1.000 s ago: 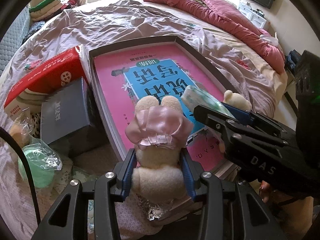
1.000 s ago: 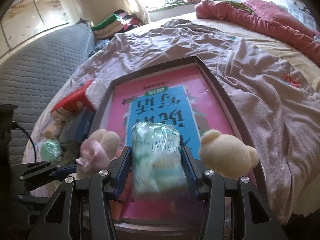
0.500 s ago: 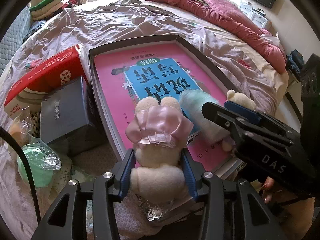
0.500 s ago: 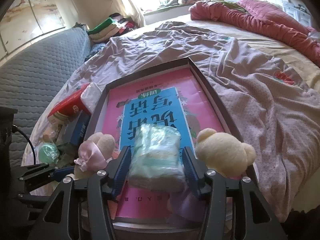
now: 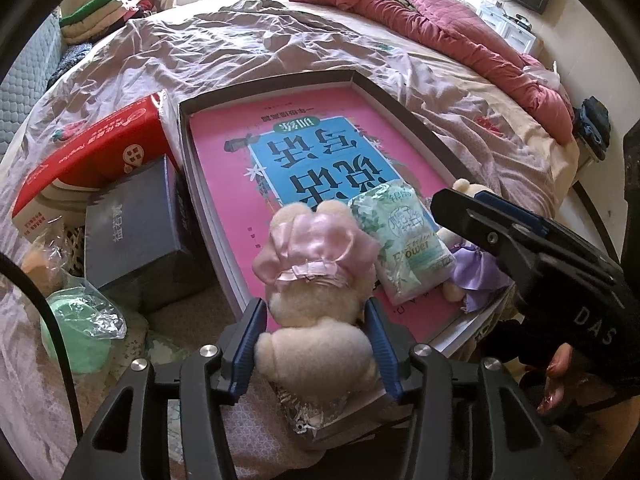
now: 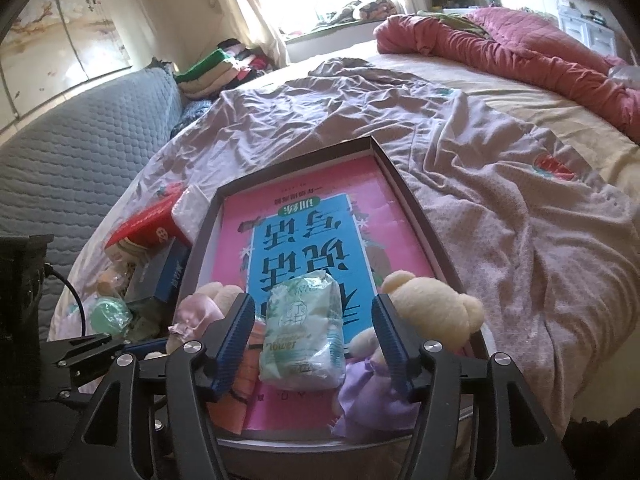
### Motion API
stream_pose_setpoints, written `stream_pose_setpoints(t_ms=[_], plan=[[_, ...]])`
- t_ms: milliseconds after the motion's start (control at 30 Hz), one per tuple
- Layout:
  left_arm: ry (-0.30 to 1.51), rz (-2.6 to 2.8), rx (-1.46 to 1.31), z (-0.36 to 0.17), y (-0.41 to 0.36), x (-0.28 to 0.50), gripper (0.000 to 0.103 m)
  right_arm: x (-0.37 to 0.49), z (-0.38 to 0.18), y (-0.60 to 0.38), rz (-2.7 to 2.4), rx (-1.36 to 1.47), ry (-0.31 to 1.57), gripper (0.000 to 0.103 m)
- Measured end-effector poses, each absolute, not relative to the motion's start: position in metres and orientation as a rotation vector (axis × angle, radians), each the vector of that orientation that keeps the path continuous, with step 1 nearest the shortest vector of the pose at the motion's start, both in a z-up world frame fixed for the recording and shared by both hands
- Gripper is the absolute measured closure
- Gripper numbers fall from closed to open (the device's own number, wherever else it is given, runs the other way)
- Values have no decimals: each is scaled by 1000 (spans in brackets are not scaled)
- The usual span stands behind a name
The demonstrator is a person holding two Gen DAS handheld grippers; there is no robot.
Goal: Organize soft objects
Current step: 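Lower the packet onto the tray and open the right gripper while the left holds the bunny, then lower the white bunny onto the tray and open the left gripper, then move both open grippers back over the pile beside the tray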
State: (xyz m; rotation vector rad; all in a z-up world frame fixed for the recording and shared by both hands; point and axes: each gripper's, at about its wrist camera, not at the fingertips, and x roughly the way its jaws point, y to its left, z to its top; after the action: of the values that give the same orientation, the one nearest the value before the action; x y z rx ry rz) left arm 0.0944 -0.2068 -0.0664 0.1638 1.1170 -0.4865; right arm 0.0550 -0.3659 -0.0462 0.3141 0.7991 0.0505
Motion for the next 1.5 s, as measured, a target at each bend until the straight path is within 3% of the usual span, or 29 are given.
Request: stream_pose_setpoints(t_ms=[333,600,1500], plan=[[1077,-482,151,-51,-203,91,40,48,-35,-366,34,303,778,34],[1026,-480,151,-31,-195,83,38,42,-22,-359,28,274,751,29],[903,-379,76,30,-126,61,24,16,30,-322,41,151,647,26]])
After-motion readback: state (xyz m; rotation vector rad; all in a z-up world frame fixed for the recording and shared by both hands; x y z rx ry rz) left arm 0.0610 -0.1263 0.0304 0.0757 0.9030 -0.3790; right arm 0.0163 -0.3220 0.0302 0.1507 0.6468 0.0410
